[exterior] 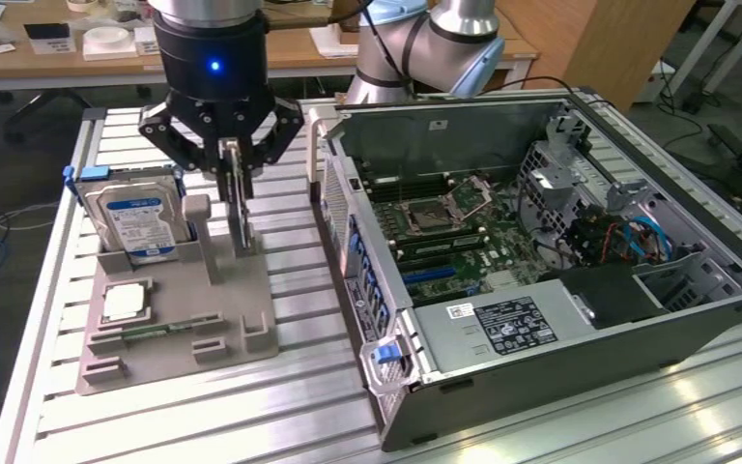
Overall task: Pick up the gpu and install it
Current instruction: 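Pick up the gpu and move the gpu toward the slot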
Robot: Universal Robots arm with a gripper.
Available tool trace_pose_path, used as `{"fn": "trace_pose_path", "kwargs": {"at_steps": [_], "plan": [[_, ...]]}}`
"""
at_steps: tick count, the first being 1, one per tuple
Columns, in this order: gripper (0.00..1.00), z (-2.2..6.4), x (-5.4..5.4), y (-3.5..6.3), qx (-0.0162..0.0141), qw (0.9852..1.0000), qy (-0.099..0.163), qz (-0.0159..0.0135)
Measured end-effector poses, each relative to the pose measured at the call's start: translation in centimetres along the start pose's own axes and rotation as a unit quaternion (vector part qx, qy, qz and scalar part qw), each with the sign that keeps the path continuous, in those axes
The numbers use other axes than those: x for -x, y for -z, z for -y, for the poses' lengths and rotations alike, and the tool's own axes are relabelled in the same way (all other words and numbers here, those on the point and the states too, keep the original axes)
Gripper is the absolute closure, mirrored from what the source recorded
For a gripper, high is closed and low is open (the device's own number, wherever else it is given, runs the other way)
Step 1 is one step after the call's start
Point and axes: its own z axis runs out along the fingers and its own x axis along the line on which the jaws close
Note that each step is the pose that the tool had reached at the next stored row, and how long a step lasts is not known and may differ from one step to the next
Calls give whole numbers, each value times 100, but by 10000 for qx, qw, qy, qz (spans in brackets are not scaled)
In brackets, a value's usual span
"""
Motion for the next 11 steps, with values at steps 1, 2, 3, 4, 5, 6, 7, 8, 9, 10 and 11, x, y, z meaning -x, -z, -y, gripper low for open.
{"fn": "trace_pose_path", "kwargs": {"at_steps": [1, 2, 3, 4, 5, 6, 7, 8, 9, 10, 11], "plan": [[72, -1, 0, 20, 0, 10000, 0, -1], [72, -2, 0, 35, 0, 10000, 0, 0], [72, -3, 0, 50, 0, 10000, 0, 0], [72, -3, 0, 66, 0, 10000, 0, 0], [72, -4, -1, 81, 0, 10000, 0, 0], [72, -5, -1, 99, 0, 10000, 0, 0], [72, -6, -1, 116, 0, 10000, 0, 0], [72, -7, -1, 138, 0, 10000, 0, 0], [72, -8, -1, 158, 0, 10000, 0, 0], [72, -9, -1, 179, 0, 10000, 0, 0], [72, -9, -1, 195, 0, 10000, 0, 0]]}}
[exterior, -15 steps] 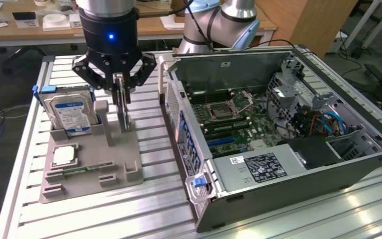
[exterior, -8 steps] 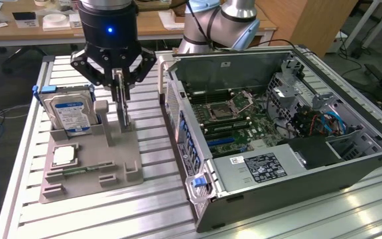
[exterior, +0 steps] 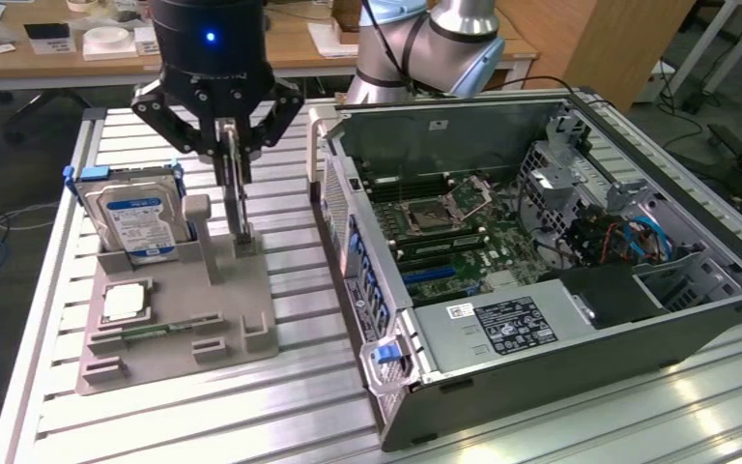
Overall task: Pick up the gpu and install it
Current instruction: 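Pick up the gpu and move the gpu toward the slot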
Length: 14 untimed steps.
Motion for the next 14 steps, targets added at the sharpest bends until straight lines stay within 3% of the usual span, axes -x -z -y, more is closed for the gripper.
{"fn": "trace_pose_path", "kwargs": {"at_steps": [9, 14], "plan": [[72, -8, -1, 166, 1, 10000, 0, 0], [72, -15, -2, 308, 0, 10000, 0, 0]]}}
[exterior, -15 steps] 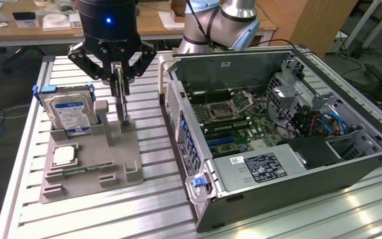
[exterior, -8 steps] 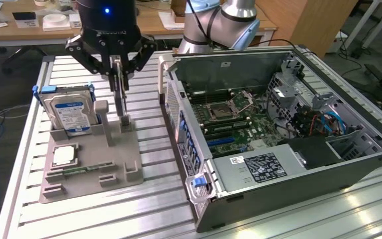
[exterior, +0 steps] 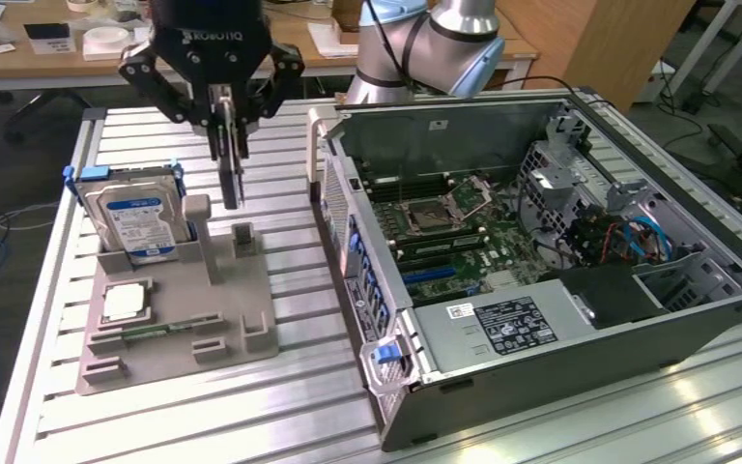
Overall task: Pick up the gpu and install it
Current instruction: 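Pick up the gpu and move the gpu toward the slot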
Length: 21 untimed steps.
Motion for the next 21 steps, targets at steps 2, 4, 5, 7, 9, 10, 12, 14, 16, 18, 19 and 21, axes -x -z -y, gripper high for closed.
{"fn": "trace_pose_path", "kwargs": {"at_steps": [2, 4, 5, 7, 9, 10, 12, 14, 16, 18, 19, 21], "plan": [[72, -3, 0, 66, 0, 10000, 0, -1], [72, -6, -1, 124, 0, 10000, 0, 0], [72, -7, -1, 147, 0, 10000, 0, 0], [72, -8, -1, 164, 0, 10000, 0, 0], [72, -7, -1, 164, -3, 10000, 1, 0], [72, -7, 0, 165, -6, 10000, 1, 0], [72, -8, 2, 165, -8, 10000, 1, 0], [72, -8, 27, 165, -11, 10000, 1, 0], [72, -9, 62, 165, -10, 10000, 0, 0], [72, -9, 92, 165, -10, 10000, 0, 0], [72, -10, 115, 165, -10, 10000, 0, 0], [72, -11, 164, 165, -10, 10000, 0, 0]]}}
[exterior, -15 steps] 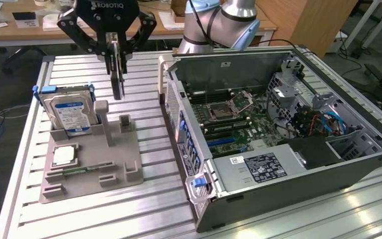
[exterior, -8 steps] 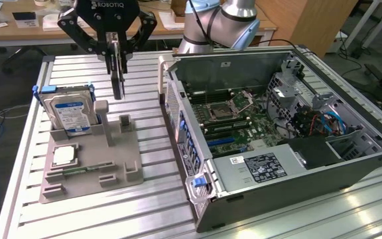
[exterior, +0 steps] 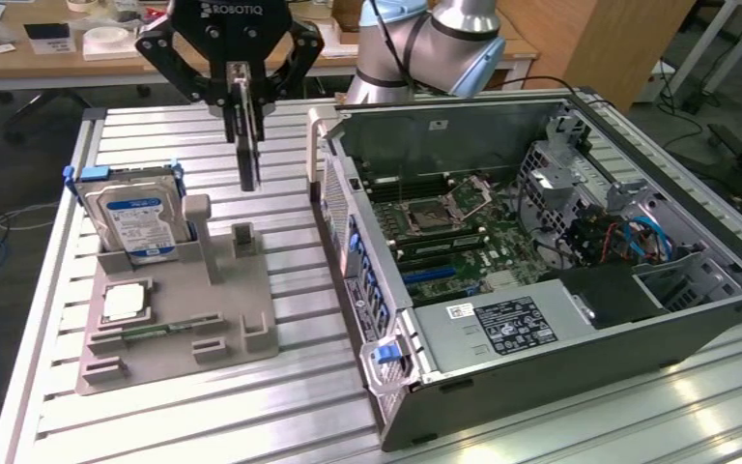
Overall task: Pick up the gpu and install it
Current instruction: 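Pick up the gpu and move the gpu toward the slot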
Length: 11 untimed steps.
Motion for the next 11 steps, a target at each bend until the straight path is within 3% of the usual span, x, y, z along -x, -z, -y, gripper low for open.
{"fn": "trace_pose_path", "kwargs": {"at_steps": [7, 11], "plan": [[72, -3, 198, -1, 2, 10000, 4, 0], [72, -5, 377, -4, 2, 10000, 9, 0]]}}
